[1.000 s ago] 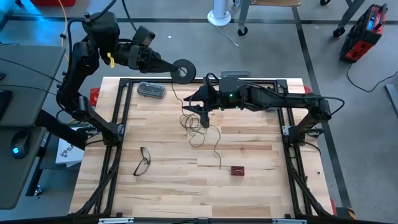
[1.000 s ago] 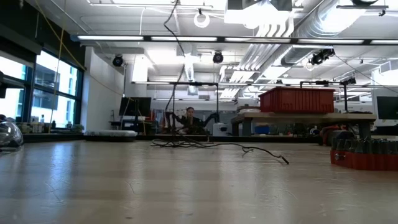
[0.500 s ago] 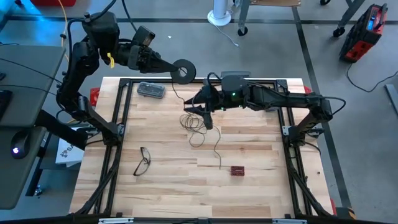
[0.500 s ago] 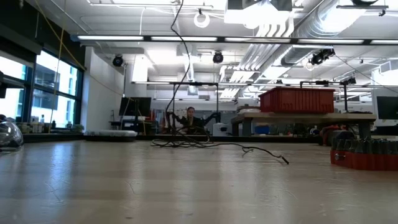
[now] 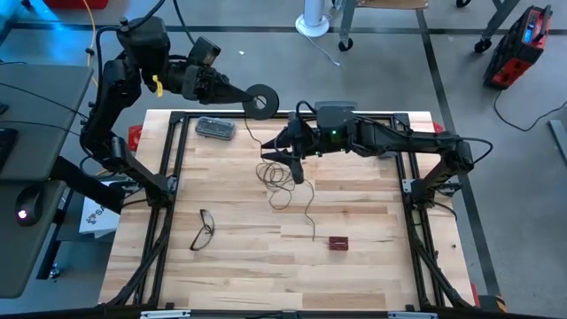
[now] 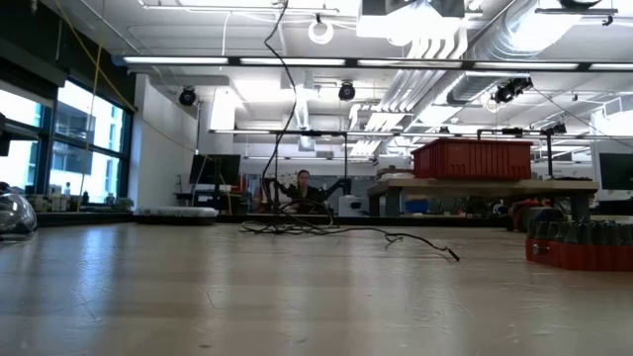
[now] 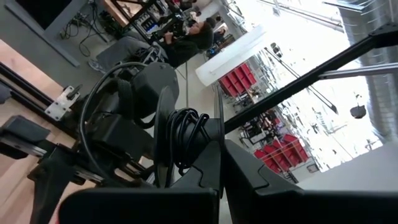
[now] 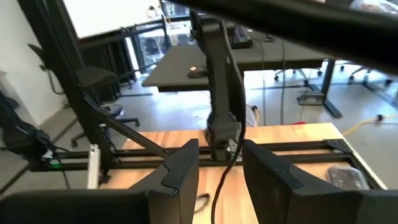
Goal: Coil cords
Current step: Coil the black wire into the spool
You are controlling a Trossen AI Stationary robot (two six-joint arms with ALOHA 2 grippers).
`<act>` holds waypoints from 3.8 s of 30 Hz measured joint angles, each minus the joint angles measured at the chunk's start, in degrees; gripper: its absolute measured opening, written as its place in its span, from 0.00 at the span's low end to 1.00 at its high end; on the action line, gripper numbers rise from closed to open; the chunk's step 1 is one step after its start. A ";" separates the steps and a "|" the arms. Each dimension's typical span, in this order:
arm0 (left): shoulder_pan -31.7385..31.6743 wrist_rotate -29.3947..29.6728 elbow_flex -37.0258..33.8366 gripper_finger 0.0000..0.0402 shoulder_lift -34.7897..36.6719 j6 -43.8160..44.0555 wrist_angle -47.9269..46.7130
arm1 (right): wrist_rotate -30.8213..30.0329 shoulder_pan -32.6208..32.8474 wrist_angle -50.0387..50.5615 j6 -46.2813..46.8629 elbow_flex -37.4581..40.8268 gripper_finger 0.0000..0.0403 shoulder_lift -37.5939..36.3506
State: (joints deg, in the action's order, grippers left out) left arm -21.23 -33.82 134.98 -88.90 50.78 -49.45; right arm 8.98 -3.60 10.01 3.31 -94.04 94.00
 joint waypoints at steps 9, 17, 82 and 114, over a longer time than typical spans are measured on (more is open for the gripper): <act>0.00 -0.01 0.00 0.00 0.00 0.02 0.02 | 0.57 -0.26 0.46 0.31 0.00 0.28 0.07; 0.00 0.00 0.00 0.00 0.00 0.02 0.05 | 0.09 -0.26 0.22 -0.33 0.02 0.28 1.44; 0.44 1.77 0.01 0.00 1.11 9.14 -19.64 | -12.99 -0.88 26.53 -3.06 0.00 0.00 -22.00; 0.37 2.08 0.02 0.00 1.77 8.44 3.08 | -5.58 0.61 -10.62 -0.60 0.02 0.45 2.51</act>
State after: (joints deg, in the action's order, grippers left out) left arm -20.86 -31.75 135.00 -87.13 59.22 -46.37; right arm 3.39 -2.98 -0.61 2.71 -94.02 96.51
